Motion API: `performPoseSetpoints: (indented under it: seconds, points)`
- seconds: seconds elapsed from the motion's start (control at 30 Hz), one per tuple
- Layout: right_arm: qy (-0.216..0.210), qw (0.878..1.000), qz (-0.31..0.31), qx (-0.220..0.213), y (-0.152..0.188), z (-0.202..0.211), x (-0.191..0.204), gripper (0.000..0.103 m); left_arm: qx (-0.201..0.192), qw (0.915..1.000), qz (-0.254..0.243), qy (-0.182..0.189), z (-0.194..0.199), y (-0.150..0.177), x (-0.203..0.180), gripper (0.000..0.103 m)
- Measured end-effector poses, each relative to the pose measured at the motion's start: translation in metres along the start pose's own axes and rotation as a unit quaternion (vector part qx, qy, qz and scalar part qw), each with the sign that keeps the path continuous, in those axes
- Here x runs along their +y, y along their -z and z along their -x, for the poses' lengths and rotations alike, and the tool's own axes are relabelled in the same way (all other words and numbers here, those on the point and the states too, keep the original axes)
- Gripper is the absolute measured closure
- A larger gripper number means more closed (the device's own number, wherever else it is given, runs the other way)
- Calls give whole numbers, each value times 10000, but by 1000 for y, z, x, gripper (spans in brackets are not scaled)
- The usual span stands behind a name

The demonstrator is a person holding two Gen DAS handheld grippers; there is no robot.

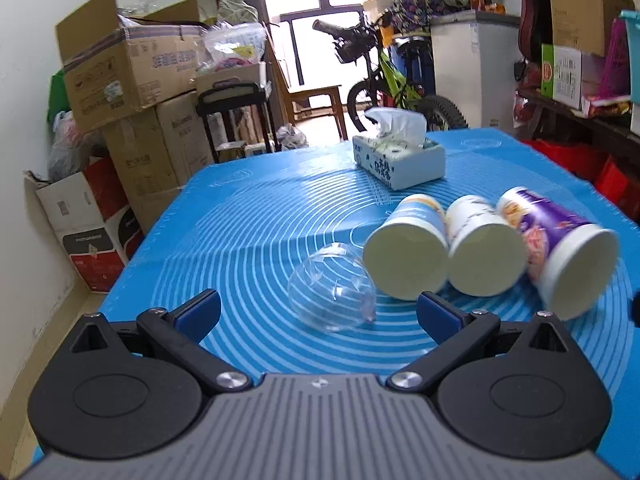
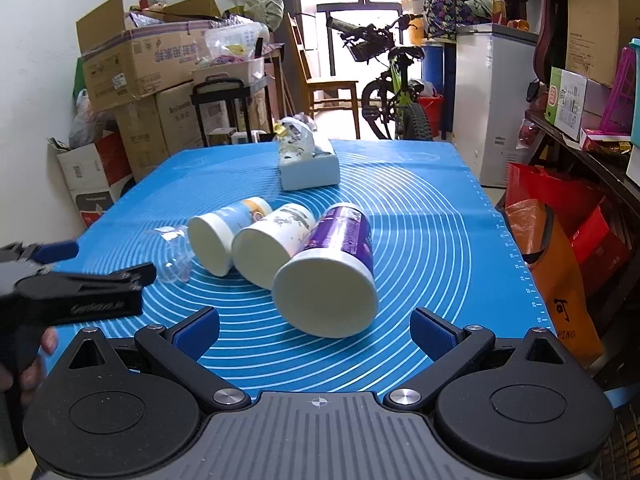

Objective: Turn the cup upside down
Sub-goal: 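Move the left tool toward the clear plastic cup lying on its side, then close the left gripper on the clear plastic cup and lift it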

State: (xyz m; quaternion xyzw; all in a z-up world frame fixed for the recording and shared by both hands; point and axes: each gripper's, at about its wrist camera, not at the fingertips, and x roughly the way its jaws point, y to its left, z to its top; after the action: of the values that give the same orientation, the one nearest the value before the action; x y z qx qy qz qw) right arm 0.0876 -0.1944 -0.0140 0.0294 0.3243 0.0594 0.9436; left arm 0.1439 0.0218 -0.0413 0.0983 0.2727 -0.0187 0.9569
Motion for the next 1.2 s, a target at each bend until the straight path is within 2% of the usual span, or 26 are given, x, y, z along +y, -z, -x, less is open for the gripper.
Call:
performPoseSetpoints:
  seconds: [0.27, 0.3, 0.33, 0.43, 0.63, 0.8, 1.03, 1.2]
  points:
    - [239, 9996, -111, 144, 0, -24, -15, 3, 159, 9997, -49, 161, -43, -4, 3, 1]
    - [258, 9995, -127, 158, 1, -26, -16, 3, 161, 9997, -53, 180, -45, -5, 3, 9]
    - [276, 9994, -144, 170, 1, -28, -18, 3, 183, 9996, -67, 198, -47, -5, 3, 23]
    - [309, 9991, -192, 196, 2, -34, -22, 3, 330, 9989, -57, 324, -53, -5, 3, 39]
    - [306, 9992, -170, 216, 2, -36, -19, 3, 357, 9991, 51, 225, -44, -4, 8, 41]
    - [279, 9993, -158, 167, 3, -28, -18, 3, 335, 9988, 208, 296, -14, -2, 7, 41]
    - [230, 9995, -140, 174, 9, -14, -15, 3, 304, 9967, 243, 715, 32, 14, -23, 41]
    - [214, 9994, -133, 242, 13, -7, -16, 3, 459, 9956, 263, 773, 32, 28, -38, 41]
